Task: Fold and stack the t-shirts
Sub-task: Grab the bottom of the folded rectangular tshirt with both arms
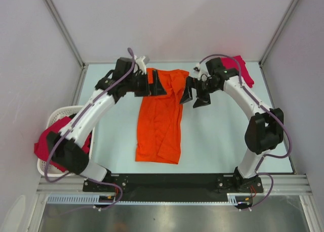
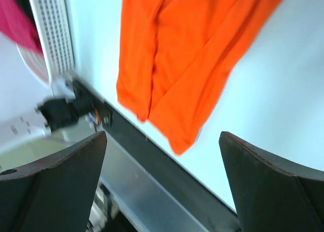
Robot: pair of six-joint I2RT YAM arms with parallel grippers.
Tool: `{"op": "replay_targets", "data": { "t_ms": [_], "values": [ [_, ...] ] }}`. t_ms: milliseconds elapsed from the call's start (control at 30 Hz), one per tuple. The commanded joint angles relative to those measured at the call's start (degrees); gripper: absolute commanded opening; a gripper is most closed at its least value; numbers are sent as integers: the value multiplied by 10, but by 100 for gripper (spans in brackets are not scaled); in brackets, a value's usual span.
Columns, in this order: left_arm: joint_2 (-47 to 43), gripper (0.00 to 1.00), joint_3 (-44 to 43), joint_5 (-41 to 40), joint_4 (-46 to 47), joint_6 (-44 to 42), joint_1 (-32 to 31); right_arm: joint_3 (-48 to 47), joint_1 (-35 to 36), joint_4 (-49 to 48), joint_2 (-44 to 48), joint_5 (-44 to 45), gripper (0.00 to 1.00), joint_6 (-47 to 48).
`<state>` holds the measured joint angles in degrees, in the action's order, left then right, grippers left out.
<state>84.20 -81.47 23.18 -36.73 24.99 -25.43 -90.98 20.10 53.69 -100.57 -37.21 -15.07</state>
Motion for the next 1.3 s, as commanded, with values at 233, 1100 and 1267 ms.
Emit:
{"op": "replay_targets", "data": {
  "t_ms": [233, 1100, 1267],
  "values": [
    [373, 100, -410, -177, -113, -79, -36, -101, -50, -187, -191, -1, 88, -119],
    [484, 100, -487, -335, -101, -62, -95, -167, -146, -260, -249, 3, 79, -190],
    [525, 100, -570, -346, -84, -63, -110, -148, -172, -251, -248, -30, 79, -173]
  ]
}}
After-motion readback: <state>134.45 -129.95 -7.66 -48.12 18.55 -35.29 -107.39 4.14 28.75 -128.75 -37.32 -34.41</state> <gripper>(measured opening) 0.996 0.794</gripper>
